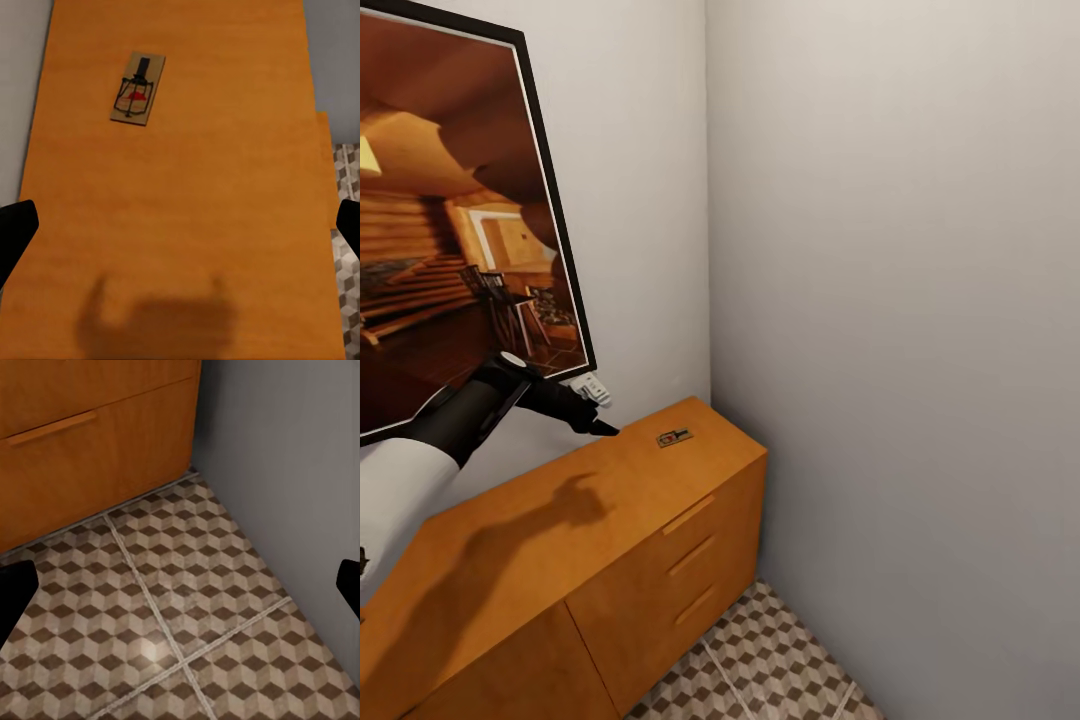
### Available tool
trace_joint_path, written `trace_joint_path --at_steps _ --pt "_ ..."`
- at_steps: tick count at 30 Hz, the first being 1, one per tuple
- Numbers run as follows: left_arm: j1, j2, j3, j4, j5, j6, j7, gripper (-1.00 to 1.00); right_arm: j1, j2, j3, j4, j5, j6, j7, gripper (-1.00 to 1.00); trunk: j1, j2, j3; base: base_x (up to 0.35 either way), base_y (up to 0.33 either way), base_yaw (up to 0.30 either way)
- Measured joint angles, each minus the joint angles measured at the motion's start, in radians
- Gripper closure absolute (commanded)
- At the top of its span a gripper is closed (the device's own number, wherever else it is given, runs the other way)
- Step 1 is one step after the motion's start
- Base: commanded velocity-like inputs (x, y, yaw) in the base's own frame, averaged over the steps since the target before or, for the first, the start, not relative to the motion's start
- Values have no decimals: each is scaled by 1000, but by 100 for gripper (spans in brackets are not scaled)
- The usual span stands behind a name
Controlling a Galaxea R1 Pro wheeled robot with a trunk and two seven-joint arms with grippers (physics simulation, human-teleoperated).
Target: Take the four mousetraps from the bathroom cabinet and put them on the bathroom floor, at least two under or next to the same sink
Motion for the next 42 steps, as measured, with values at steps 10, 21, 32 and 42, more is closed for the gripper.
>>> trace_joint_path --at_steps 10,21,32,42 --pt "0 -3 0 1 0 0 1 -100 0 1 0 0 0 0 0 -100 0 0 -4 0 0 0" --pt "0 -3 0 1 0 0 0 -100 0 0 0 0 0 0 0 -100 0 0 -21 0 0 0" --pt "1 -3 0 1 0 0 1 -100 0 1 0 0 0 0 0 -100 0 0 -39 0 0 0" --pt "2 -3 0 2 0 0 2 -100 0 1 0 0 0 0 0 -100 0 0 -55 0 0 0"
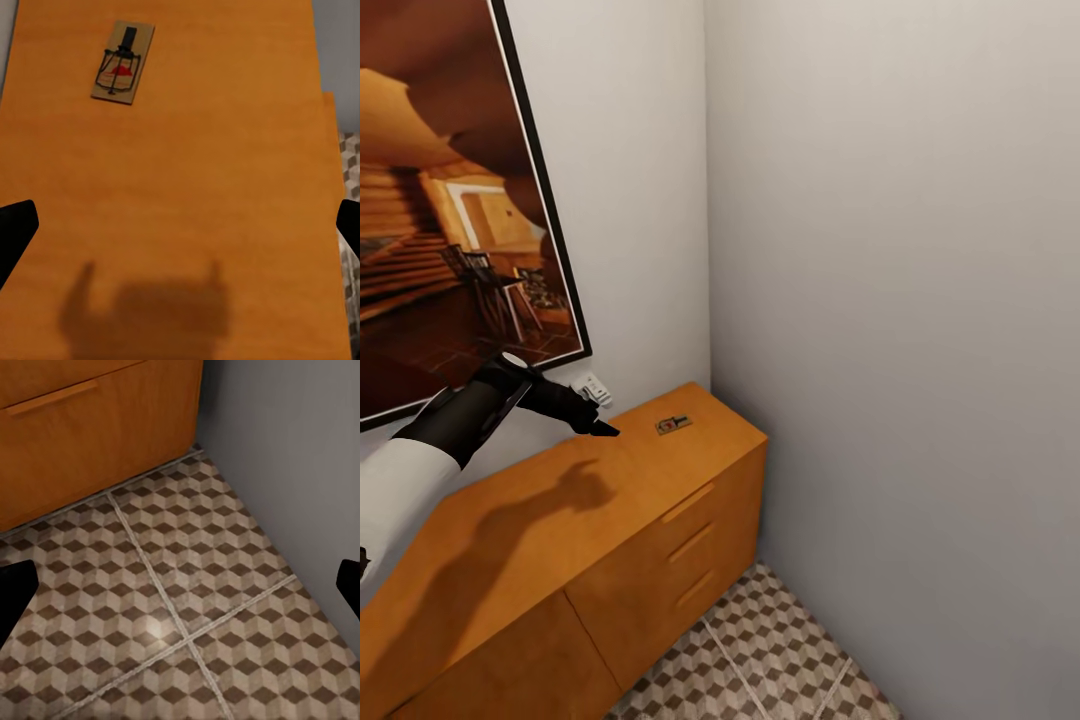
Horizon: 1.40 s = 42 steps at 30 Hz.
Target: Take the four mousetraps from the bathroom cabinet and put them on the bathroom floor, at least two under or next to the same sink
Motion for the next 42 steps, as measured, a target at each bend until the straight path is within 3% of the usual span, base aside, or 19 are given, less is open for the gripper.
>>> trace_joint_path --at_steps 17,29,42 --pt "1 0 0 10 -1 0 0 -100 0 0 0 0 0 0 0 -100 0 0 -25 106 0 0" --pt "1 -6 0 11 -2 0 0 -100 0 0 0 0 0 0 0 -100 0 0 -27 283 0 0" --pt "1 -7 0 11 -1 0 0 -100 0 0 0 0 0 0 0 -100 0 0 -27 32 0 0"
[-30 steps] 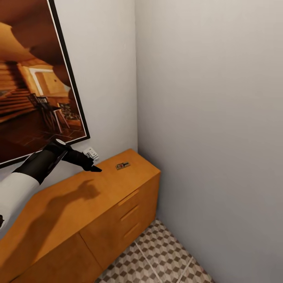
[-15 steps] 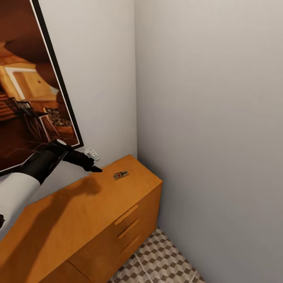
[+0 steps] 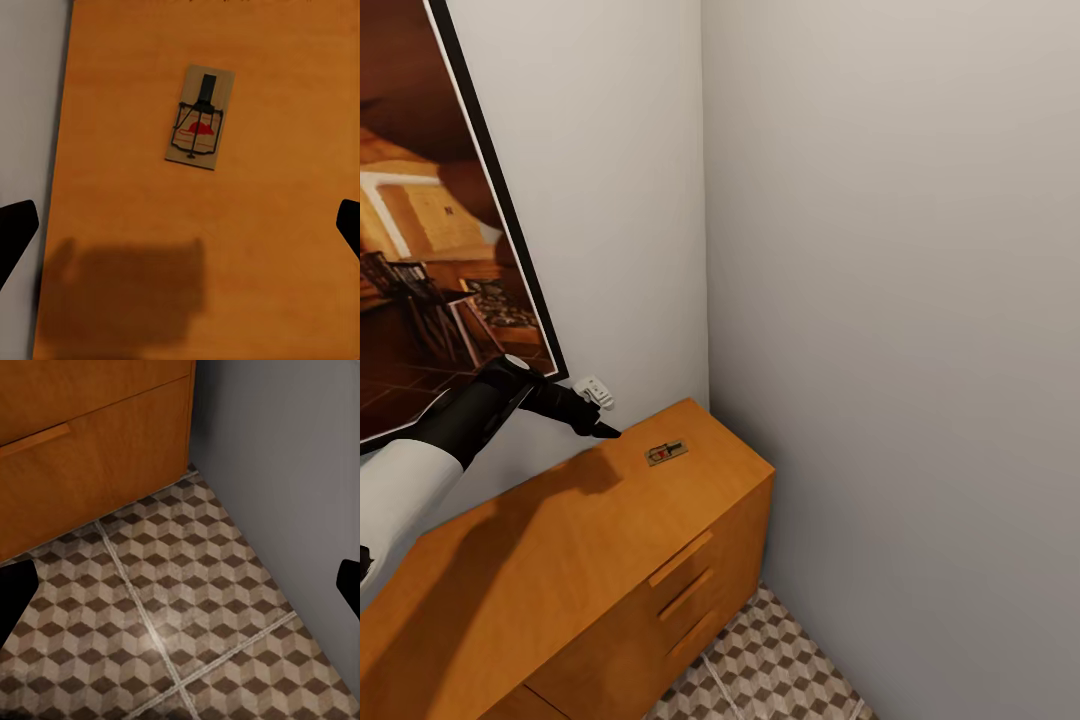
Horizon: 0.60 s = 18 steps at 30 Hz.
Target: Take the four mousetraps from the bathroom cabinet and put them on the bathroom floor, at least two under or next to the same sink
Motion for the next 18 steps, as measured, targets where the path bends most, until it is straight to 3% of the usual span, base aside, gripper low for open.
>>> trace_joint_path --at_steps 18 --pt "24 -7 0 -3 -2 -2 0 -100 0 0 0 0 0 0 -1 -100 0 0 0 0 0 0"
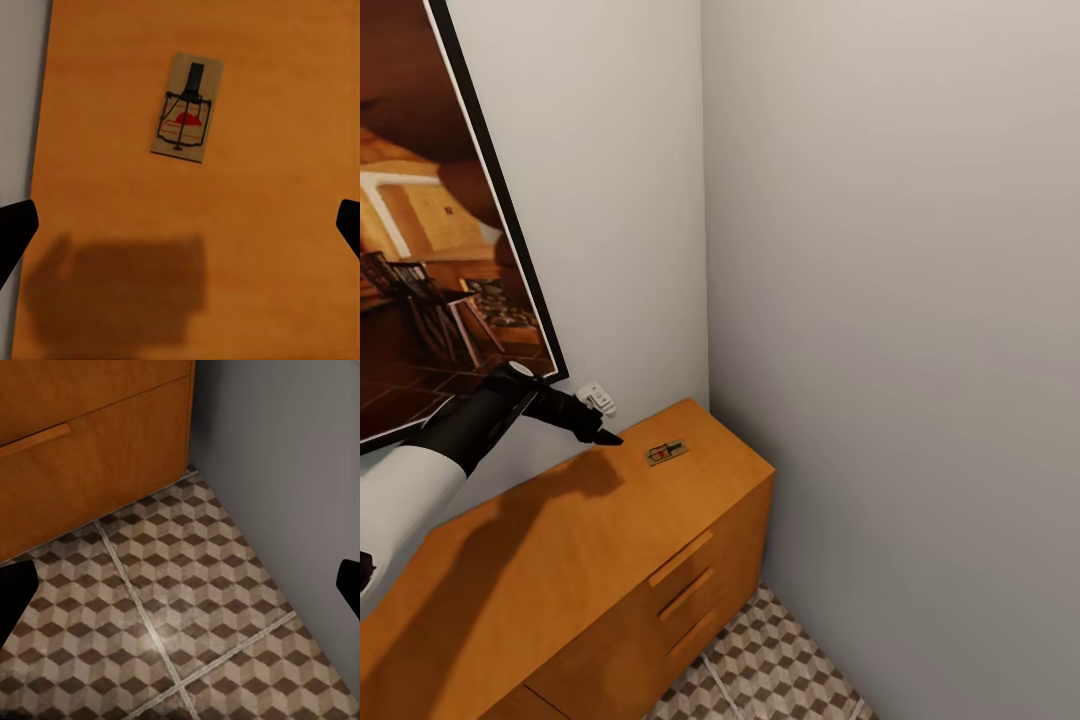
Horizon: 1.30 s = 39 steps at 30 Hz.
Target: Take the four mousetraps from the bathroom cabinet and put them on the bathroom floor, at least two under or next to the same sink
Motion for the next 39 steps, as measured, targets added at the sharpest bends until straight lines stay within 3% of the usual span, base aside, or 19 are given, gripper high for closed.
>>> trace_joint_path --at_steps 17,39 --pt "3 -2 0 1 1 0 0 -100 0 1 0 0 0 0 1 -100 0 0 -1 0 0 0" --pt "32 -40 0 12 1 0 2 -100 0 1 0 0 0 0 1 -100 0 0 -21 0 0 0"
